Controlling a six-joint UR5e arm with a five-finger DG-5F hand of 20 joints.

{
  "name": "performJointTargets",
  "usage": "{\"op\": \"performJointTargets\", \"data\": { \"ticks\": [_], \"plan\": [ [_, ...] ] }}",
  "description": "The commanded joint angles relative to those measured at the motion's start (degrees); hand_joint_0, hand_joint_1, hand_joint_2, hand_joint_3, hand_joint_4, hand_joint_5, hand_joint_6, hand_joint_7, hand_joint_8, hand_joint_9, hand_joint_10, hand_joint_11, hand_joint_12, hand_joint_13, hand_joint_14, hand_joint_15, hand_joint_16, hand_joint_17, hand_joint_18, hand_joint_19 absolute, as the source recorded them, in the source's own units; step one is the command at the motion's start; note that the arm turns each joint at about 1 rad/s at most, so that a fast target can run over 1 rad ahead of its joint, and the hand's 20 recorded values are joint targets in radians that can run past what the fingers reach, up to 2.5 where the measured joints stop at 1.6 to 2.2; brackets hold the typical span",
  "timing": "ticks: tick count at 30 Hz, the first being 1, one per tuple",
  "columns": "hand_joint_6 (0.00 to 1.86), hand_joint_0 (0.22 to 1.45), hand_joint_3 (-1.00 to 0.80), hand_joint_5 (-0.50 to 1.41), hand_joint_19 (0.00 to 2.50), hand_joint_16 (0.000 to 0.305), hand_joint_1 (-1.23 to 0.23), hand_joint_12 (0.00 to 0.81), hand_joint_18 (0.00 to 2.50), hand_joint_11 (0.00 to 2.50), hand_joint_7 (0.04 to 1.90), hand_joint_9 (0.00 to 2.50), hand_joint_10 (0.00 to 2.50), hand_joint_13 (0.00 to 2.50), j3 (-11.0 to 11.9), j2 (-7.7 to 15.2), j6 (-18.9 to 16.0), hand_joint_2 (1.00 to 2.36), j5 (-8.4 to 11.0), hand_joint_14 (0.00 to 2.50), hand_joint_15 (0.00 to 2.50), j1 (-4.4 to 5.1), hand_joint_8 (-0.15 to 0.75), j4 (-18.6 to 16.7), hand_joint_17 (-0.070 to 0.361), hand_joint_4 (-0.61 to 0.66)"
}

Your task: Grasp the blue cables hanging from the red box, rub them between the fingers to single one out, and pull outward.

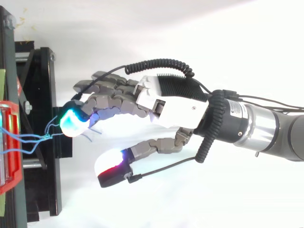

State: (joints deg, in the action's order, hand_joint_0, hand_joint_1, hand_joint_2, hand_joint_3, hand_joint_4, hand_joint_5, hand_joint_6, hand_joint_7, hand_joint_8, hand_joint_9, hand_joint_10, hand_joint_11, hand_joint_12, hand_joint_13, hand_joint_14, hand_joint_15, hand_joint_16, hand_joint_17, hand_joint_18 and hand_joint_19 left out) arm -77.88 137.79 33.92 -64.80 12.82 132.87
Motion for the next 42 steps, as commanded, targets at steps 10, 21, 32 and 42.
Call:
{"op": "performJointTargets", "data": {
  "ticks": [10,21,32,42],
  "plan": [
    [0.5,0.55,-0.47,-0.14,0.07,0.041,-0.66,0.328,0.06,0.34,0.82,0.72,0.01,0.27,0.62,3.72,-1.75,1.0,1.25,0.01,0.14,-0.95,0.27,-4.19,0.092,0.31],
    [0.5,0.56,-0.46,-0.13,0.07,0.04,-0.65,0.326,0.09,0.35,0.82,0.77,0.01,0.33,1.24,6.88,0.45,1.0,5.29,0.01,0.17,-1.48,0.271,-6.3,0.09,0.31],
    [0.5,0.56,-0.46,-0.13,0.1,0.039,-0.65,0.325,0.13,0.35,0.82,0.8,0.01,0.37,3.26,7.06,0.1,1.0,1.87,0.01,0.18,-1.39,0.267,-7.36,0.088,0.31],
    [0.5,0.56,-0.46,-0.13,0.11,0.039,-0.65,0.331,0.16,0.36,0.82,0.82,0.01,0.39,4.66,7.14,-6.76,1.0,-2.0,0.01,0.2,-0.43,0.27,-5.16,0.088,0.31]
  ]
}}
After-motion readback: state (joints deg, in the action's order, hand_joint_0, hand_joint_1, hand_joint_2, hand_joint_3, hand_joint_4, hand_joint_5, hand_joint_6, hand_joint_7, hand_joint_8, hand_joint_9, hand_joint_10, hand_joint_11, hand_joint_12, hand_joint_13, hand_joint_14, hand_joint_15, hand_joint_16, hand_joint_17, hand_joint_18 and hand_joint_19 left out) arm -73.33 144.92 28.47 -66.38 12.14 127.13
